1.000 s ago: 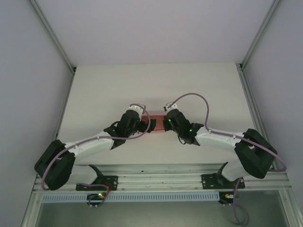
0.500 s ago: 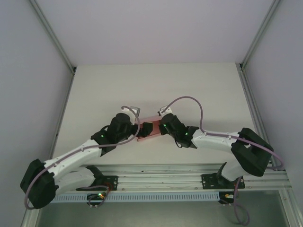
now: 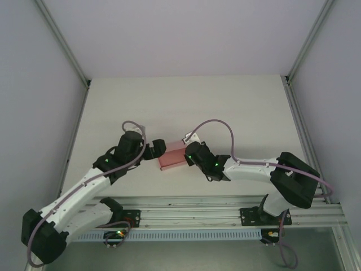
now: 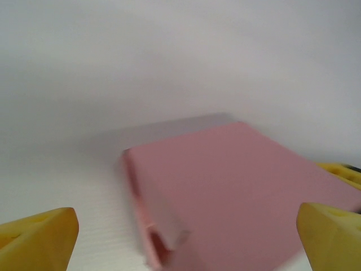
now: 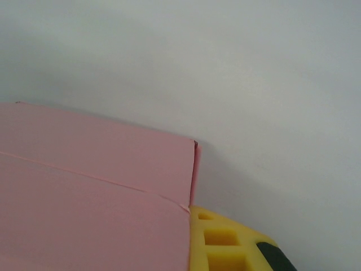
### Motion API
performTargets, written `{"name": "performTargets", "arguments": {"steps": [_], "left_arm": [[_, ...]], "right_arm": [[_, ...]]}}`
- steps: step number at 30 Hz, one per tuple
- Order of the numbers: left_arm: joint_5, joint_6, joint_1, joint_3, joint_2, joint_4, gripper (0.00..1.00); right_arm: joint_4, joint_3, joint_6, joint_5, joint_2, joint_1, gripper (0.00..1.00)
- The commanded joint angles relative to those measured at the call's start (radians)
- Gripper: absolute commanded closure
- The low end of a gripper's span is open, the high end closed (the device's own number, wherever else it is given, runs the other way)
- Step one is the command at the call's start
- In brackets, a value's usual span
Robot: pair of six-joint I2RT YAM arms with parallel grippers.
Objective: Assemble paper box
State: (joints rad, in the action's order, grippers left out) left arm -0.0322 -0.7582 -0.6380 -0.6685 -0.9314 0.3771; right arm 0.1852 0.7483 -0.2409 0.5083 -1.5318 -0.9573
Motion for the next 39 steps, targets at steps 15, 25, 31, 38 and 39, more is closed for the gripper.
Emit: {"name": "performTargets", "arguments": {"steps": [15,25,31,38,39], "left_arm": [[0.25,-0.169,0.142,0.167,-0.261,-0.379,0.16],[0.314,-0.156,0.149,0.173,-0.416,-0.496,0.47],[0.333,-0.13,0.153,0.153,-0.459,-0.51,0.5],[0.34,-0.097,0.155,0.147,-0.488,-0.528,0.57],[0.343,-0.09,0.155,0.146,-0.493,-0.533,0.58]], "right_arm": [[-0.053,-0.073,-0.032,-0.048,-0.02,-0.029,0.93],[-0.141,-0.048,-0.069,-0.085,0.059,-0.028,0.66],[-0.277,-0.071,-0.054,-0.145,0.184,-0.024,0.38],[-0.306,-0.119,-0.021,-0.205,0.372,0.049,0.0],[-0.289,-0.116,-0.017,-0.264,0.381,0.083,0.0]]}}
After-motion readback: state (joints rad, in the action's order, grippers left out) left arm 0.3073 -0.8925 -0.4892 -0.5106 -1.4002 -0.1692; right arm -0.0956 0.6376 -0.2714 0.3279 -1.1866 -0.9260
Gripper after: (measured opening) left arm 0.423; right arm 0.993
